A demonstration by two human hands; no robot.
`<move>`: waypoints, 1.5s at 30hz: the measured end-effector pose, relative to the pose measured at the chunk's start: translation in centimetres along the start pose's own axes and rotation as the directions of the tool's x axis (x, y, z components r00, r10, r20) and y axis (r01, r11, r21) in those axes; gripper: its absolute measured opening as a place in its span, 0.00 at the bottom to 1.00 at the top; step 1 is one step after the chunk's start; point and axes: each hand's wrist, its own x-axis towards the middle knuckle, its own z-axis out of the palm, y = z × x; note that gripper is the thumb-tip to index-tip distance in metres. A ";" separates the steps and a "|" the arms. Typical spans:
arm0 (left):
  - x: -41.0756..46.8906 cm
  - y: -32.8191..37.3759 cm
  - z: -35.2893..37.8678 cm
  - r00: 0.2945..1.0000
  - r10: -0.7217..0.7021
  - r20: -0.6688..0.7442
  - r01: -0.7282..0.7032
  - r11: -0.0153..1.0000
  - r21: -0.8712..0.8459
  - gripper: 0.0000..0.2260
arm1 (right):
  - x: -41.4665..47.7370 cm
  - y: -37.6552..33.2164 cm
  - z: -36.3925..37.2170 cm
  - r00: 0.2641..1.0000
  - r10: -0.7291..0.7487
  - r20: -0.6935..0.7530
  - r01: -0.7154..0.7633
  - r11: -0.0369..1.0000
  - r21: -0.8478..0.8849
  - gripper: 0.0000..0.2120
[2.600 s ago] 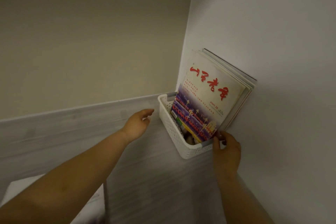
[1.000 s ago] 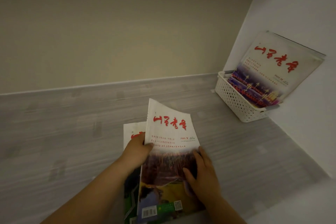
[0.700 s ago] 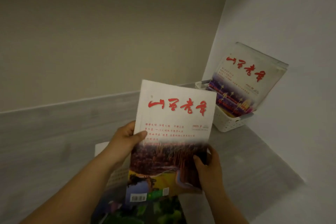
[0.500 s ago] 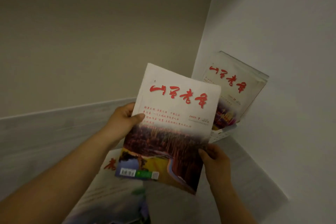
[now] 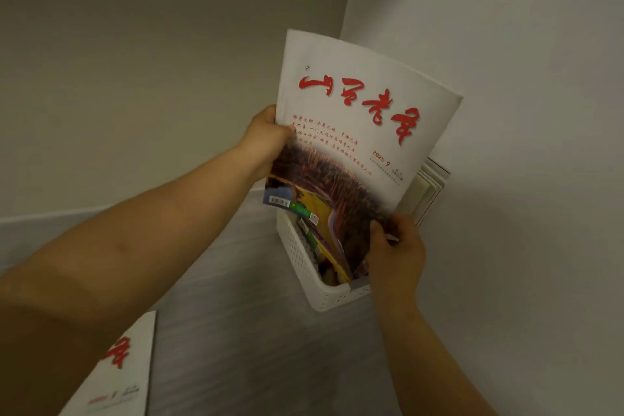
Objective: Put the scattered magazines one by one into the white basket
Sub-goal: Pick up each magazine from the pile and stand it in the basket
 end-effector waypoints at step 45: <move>5.5 -11.6 5.9 0.940 -0.269 0.209 0.196 0.929 0.314 0.25 | 0.4 10.9 -0.2 0.998 0.038 -0.058 -0.044 0.993 -0.107 0.06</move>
